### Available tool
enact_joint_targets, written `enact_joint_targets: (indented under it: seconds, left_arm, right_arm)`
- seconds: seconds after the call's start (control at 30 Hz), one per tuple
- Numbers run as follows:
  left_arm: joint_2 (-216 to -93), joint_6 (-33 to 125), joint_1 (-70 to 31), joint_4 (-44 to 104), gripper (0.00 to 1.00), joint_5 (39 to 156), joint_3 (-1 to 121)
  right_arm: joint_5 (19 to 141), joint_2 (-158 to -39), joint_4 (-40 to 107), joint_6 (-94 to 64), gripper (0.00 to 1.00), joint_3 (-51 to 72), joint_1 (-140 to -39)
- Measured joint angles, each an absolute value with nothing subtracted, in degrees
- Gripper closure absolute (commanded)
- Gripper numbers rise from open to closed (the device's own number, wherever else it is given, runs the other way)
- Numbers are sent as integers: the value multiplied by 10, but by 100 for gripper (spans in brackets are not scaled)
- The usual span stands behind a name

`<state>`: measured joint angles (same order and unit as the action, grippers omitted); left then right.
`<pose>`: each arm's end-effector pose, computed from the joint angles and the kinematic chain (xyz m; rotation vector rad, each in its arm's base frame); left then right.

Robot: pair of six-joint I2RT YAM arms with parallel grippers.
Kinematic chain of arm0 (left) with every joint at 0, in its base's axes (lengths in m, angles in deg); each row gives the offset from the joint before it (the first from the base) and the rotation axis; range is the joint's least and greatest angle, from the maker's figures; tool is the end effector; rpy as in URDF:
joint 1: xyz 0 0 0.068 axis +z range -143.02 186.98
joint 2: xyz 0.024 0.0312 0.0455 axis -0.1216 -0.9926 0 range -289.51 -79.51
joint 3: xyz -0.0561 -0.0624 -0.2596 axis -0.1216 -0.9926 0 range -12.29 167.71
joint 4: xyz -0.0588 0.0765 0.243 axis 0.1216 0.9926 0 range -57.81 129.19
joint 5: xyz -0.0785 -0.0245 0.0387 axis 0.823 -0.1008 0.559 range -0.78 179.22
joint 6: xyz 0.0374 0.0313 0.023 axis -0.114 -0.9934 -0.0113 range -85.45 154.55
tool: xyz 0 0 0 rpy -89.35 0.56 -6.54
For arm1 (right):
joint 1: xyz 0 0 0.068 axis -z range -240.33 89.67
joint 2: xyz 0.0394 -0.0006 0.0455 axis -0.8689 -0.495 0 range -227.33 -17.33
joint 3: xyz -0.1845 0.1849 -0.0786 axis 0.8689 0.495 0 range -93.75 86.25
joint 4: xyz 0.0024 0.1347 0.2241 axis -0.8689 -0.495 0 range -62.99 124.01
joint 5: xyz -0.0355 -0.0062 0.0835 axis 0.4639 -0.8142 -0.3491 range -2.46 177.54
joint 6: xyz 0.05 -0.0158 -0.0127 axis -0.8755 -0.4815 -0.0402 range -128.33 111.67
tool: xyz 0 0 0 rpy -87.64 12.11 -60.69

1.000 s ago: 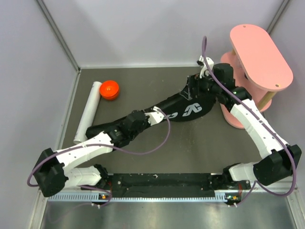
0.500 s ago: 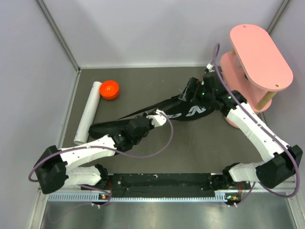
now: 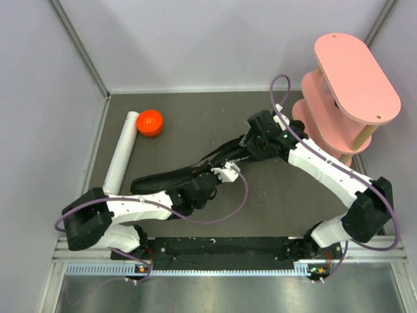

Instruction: Pack up the badminton gear

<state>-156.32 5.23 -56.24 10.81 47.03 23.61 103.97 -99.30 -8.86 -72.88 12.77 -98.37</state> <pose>0.1470 -0.2381 0.2219 0.9437 1.5686 0.2880 0.2441 0.1782 0.3136 0.6873 2.3727 0.4521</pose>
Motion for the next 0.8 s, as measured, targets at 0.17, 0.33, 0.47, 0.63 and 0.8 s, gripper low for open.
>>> enact_joint_targets:
  seconds: [0.17, 0.33, 0.47, 0.63, 0.8]
  left_arm:
    - [-1561, 67, -578, 96, 98, 474, 217]
    - [-1522, 124, -578, 172, 57, 539, 215]
    - [-1436, 201, -576, 233, 38, 624, 217]
    - [-1347, 308, -523, 295, 29, 728, 249]
    - [-1357, 395, -425, 330, 17, 837, 319]
  right_arm:
    - [1061, -1008, -88, -740, 88, 128, -985]
    - [1055, -1007, -56, -735, 100, 150, -985]
    - [1030, -978, 27, -708, 100, 227, -984]
    - [983, -920, 122, -671, 100, 312, -984]
    - [946, -906, 176, -650, 100, 343, -984]
